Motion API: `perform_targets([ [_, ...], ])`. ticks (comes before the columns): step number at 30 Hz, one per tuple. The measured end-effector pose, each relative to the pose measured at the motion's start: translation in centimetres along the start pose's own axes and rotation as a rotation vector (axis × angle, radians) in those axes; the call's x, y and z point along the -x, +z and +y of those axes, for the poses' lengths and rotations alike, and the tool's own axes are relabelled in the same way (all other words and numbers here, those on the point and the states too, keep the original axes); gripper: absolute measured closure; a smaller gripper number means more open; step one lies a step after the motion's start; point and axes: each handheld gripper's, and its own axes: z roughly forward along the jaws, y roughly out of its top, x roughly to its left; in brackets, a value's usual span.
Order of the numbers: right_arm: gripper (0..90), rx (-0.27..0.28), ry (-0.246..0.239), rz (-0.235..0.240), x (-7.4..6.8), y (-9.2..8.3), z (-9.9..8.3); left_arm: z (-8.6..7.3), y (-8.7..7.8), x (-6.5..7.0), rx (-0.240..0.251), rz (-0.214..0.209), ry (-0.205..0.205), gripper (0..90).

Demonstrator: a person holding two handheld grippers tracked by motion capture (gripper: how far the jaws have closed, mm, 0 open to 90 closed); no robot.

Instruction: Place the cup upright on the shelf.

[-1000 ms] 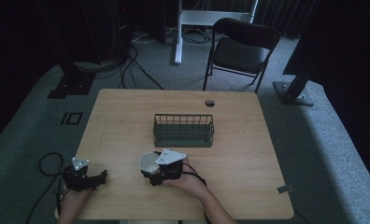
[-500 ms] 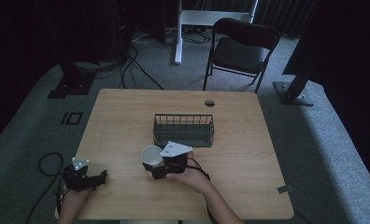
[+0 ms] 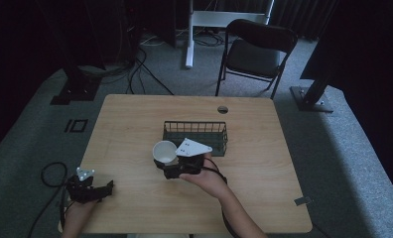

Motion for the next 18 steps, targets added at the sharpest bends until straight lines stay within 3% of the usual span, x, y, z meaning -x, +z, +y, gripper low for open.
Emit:
perform_targets([
  [7,19.5,0.036,-0.007,-0.053,1.1,-0.8,1.8,0.0,0.0,0.0,0.0,0.0,-0.001,0.8],
  [18,19.5,0.071,-0.013,-0.14,3.3,-2.2,3.2,0.0,0.0,0.0,0.001,0.0,-0.001,0.8],
])
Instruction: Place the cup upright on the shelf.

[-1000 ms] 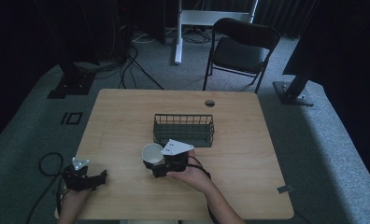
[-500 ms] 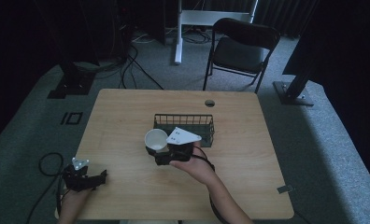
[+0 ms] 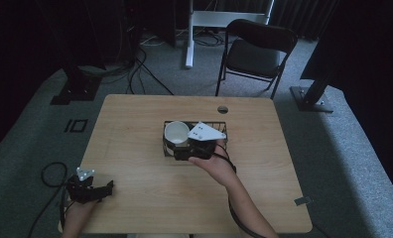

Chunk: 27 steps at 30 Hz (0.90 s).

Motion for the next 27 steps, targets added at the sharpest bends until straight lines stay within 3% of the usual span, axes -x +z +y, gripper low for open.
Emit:
perform_targets([
  [15,19.6,0.008,0.025,-0.155,4.0,-0.9,1.0,0.0,0.0,0.0,0.001,0.0,0.0,0.8],
  [20,19.6,0.01,0.047,-0.216,5.3,-1.0,0.7,0.0,0.0,0.0,0.001,0.0,0.0,0.8],
  [27,19.6,-0.026,0.084,-0.278,7.5,-1.1,-0.6,0.0,0.0,0.0,0.0,0.0,-0.001,0.8],
])
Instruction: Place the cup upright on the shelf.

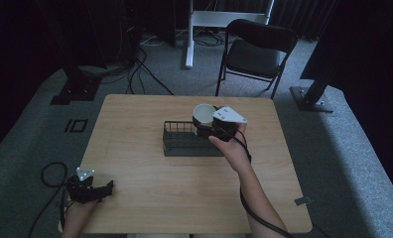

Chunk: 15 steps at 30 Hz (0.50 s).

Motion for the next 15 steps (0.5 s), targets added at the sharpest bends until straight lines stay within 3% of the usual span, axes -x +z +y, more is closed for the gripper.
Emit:
perform_targets([
  [5,19.6,-0.009,0.041,-0.021,1.1,0.2,-0.7,0.0,0.0,0.0,-0.001,0.001,0.0,0.8],
  [10,19.6,-0.032,0.037,-0.069,1.9,0.7,-1.7,0.0,0.0,0.0,0.0,0.0,-0.001,0.8],
  [15,19.6,-0.06,0.067,-0.078,2.6,1.1,-2.8,0.0,0.0,0.0,0.0,0.0,-0.001,0.8],
])
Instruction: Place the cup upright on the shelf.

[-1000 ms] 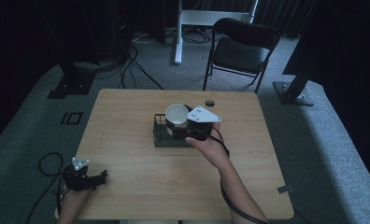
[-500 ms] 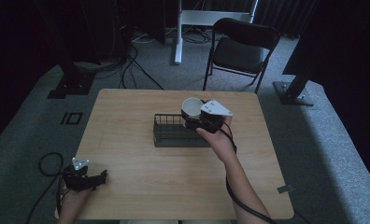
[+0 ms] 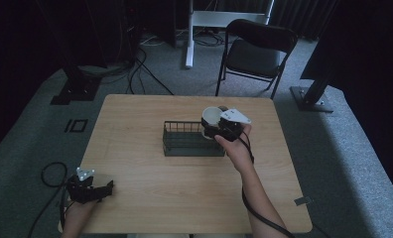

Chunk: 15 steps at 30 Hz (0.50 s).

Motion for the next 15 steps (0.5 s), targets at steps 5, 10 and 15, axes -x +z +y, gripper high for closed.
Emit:
perform_targets([
  [5,19.6,-0.024,0.006,-0.004,0.2,0.5,-1.0,0.0,0.0,0.0,0.0,0.0,0.0,0.8],
  [10,19.6,-0.044,0.016,-0.015,0.6,1.0,-1.9,0.0,0.0,0.0,0.0,0.0,0.0,0.8],
  [15,19.6,-0.061,0.022,-0.022,0.8,1.3,-2.6,0.0,0.0,0.0,0.0,0.0,0.0,0.8],
])
